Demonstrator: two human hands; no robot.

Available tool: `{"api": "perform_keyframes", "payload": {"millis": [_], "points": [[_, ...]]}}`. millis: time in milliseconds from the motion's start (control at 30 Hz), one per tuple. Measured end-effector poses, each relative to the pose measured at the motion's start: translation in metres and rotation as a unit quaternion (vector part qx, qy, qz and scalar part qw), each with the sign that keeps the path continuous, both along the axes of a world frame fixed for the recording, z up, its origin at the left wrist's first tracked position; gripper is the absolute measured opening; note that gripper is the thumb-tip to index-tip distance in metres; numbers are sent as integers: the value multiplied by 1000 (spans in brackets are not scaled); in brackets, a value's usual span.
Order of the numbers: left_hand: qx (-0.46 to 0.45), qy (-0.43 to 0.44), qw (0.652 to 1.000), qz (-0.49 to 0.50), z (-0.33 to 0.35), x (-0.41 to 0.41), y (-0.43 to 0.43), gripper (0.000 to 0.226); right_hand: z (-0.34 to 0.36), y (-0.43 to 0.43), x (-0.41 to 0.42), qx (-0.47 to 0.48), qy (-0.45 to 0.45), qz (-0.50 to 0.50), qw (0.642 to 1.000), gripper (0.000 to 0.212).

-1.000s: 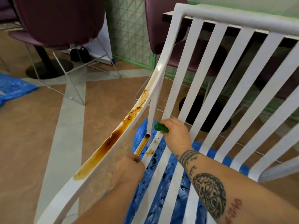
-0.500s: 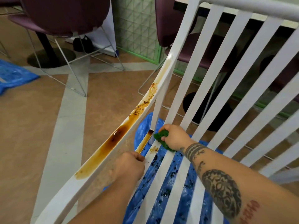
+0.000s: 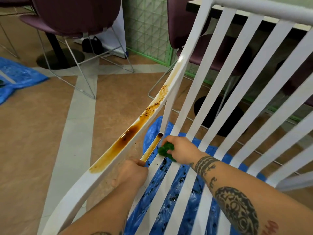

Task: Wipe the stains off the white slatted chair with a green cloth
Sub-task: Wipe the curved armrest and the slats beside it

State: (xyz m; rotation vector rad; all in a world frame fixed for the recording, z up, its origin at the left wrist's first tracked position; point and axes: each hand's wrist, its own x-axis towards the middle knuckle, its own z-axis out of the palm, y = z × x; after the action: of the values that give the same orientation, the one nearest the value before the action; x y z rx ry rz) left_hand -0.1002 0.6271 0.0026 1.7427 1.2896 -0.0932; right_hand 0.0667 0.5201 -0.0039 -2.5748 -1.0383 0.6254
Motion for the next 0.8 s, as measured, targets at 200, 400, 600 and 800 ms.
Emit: {"api": "perform_keyframes", "payload": {"millis": [200,400,600,800], "points": [[8,-10,1000,26,-2,-6,9,24,7,0,7,79,-78,-123,986,36],[-25,-18,999,23,-10,-15,5,12,-3,5,-6,2,-123,-64,990,48],[-41,8,999,13,-5,-8,7,13,0,-1,-21,-7,11,12,1000,40],[-56,-23,998,29,-4,-18,10,23,3,3,-26,107,6,-109,988,36]]}}
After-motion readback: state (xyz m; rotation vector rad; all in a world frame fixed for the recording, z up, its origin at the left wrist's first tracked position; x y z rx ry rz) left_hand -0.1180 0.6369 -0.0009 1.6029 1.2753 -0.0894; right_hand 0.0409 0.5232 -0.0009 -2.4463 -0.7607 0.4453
